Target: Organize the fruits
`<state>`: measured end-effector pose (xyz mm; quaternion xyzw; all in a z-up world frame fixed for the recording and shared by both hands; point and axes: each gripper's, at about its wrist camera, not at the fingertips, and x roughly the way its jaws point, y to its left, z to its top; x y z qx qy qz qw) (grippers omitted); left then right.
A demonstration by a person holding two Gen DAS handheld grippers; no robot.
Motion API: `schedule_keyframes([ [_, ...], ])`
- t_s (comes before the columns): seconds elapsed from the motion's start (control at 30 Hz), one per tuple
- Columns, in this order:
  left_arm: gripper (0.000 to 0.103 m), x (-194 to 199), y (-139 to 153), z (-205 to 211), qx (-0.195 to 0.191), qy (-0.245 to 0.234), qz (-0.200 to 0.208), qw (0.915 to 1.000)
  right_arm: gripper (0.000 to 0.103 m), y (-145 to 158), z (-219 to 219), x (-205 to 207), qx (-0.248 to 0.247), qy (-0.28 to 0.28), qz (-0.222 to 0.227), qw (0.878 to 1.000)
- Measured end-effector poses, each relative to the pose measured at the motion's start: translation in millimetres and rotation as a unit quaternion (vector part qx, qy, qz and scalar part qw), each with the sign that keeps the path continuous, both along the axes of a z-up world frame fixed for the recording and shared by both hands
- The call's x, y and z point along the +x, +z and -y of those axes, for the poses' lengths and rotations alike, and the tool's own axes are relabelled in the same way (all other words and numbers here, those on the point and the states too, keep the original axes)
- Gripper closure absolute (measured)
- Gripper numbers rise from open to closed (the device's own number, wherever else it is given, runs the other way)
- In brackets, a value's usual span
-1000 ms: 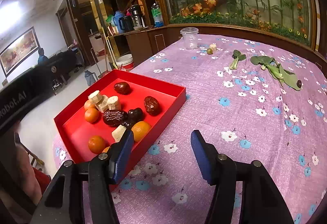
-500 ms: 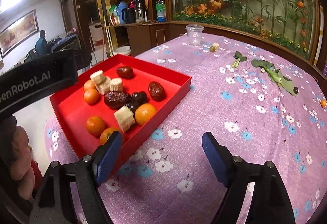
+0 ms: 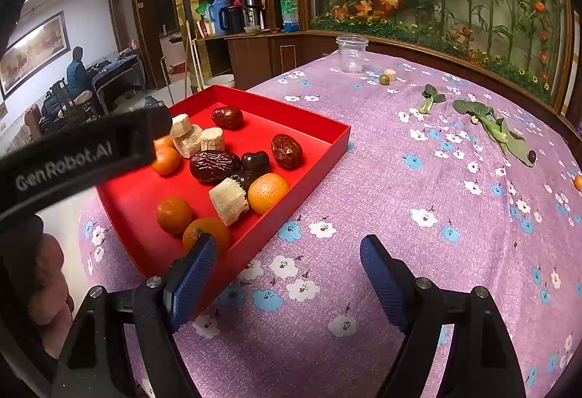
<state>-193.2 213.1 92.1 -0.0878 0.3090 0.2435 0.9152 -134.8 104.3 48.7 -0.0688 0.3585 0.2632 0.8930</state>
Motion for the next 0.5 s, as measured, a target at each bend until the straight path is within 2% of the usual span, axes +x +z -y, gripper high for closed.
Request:
schedule_keyframes([
  [0.5, 0.000, 3.4, -1.3, 3.0, -0.014, -0.011, -0.011, 0.9998, 0.017, 5.3, 5.8, -0.4, 0.004, -0.006, 0.007, 1.000],
])
